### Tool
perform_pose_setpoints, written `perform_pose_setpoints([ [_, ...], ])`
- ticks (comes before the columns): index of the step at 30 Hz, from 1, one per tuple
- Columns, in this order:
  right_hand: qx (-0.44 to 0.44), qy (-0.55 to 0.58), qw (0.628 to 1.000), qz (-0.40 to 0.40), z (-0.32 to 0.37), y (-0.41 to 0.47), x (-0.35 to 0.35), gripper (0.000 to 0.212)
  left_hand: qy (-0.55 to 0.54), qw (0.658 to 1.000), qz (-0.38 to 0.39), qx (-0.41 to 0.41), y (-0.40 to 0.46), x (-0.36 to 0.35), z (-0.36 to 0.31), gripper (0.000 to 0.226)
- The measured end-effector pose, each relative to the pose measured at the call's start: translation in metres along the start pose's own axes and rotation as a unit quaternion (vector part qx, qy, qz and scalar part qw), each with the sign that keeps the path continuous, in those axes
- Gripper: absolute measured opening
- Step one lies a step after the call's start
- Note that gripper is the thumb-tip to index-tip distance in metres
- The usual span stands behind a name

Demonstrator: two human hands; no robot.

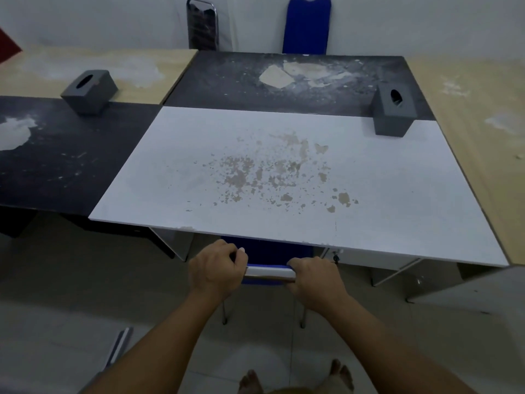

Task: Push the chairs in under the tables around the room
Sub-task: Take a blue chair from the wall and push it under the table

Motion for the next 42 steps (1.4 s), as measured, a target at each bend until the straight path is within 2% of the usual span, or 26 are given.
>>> perform_pose_setpoints([
  [8, -0.041, 0.002, 0.999, -0.023, 0.004, 0.003, -0.001, 0.024, -0.003, 0.999, 0.023, -0.038, 0.024, -0.003, 0.002, 0.046],
  [14, -0.059, -0.009, 0.997, -0.047, 0.004, 0.008, -0.002, 0.030, 0.004, 0.999, 0.027, -0.029, 0.036, -0.004, 0.001, 0.047],
  [16, -0.051, 0.000, 0.994, -0.097, 0.006, 0.005, -0.002, 0.042, -0.002, 0.999, 0.021, -0.029, 0.036, -0.003, 0.002, 0.046],
  [18, -0.046, 0.030, 0.982, -0.183, 0.010, 0.001, -0.002, 0.063, -0.005, 1.000, 0.011, -0.027, 0.036, -0.003, 0.002, 0.045],
  [20, -0.077, 0.088, 0.964, -0.241, 0.010, 0.000, -0.001, 0.073, -0.007, 1.000, 0.004, -0.027, 0.035, -0.003, 0.002, 0.045],
  [23, -0.123, 0.088, 0.954, -0.257, 0.009, 0.007, 0.002, 0.068, -0.012, 0.999, 0.002, -0.032, 0.034, -0.004, 0.002, 0.046],
  [25, -0.119, 0.059, 0.956, -0.261, 0.003, 0.013, 0.004, 0.064, -0.010, 0.999, 0.004, -0.035, 0.037, -0.005, 0.000, 0.046],
  [31, -0.107, 0.050, 0.956, -0.268, -0.022, 0.026, 0.009, 0.068, -0.017, 0.999, 0.007, -0.039, 0.048, -0.012, -0.016, 0.042],
  [42, -0.070, 0.036, 0.955, -0.286, -0.035, 0.046, 0.015, 0.053, -0.028, 0.999, -0.022, -0.034, 0.070, -0.017, -0.020, 0.038],
])
Point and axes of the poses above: each hand's wrist, its own y-axis towards the middle knuckle, its own x-axis out of the back of the hand, z = x × y, the point moved 4 cm from there along y, towards the middle knuckle, and after that the axes turned 2 degrees about z, right-handed, at the moved point
